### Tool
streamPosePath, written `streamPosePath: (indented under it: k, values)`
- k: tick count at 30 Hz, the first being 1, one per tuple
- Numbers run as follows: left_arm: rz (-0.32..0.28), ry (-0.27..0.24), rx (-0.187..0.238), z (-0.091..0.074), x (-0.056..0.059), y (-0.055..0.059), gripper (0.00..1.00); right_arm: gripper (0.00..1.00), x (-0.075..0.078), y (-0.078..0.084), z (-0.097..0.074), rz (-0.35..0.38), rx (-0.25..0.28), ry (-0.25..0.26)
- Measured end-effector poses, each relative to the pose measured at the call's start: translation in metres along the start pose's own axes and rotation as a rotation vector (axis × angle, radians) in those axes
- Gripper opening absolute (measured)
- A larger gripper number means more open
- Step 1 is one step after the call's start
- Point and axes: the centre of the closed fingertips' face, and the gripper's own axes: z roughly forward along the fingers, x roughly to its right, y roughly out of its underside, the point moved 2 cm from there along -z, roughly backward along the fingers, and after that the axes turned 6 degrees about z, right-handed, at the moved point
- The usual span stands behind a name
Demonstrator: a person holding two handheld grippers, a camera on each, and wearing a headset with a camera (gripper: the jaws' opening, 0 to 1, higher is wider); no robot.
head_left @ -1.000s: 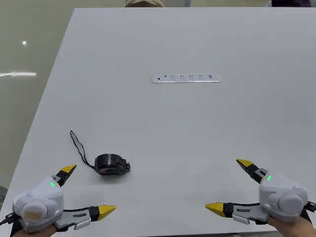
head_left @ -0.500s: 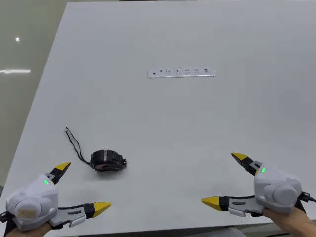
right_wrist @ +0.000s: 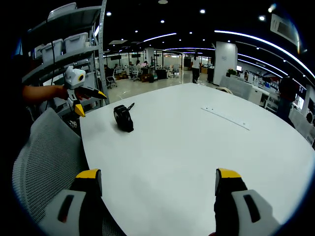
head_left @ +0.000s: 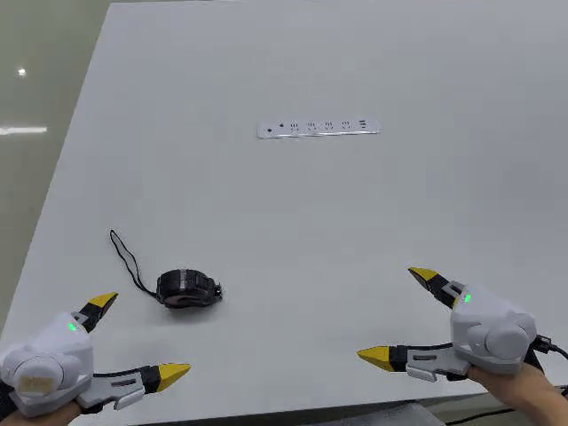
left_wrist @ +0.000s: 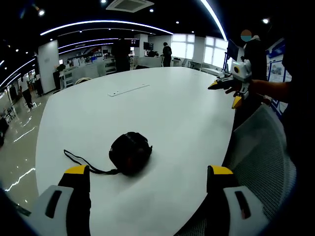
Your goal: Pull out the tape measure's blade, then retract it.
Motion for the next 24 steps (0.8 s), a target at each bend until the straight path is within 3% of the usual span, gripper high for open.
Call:
streamPosePath:
  k: [4, 16, 24]
  values:
    - [0.012, 0.009, 0.001, 0.0, -0.001, -0.001, 0.96, 0.97, 0.0, 0.001, 0.0, -0.004, -0.009, -0.006]
    - [0.035, 0.04, -0.056, 0.004, -0.001, 0.004, 0.94, 0.94, -0.005, -0.003, 0.001, -0.003, -0.009, -0.051]
    - [0.076, 0.068, -0.084, 0.008, -0.006, 0.004, 0.89, 0.88, -0.01, -0.01, 0.008, -0.07, -0.004, -0.088]
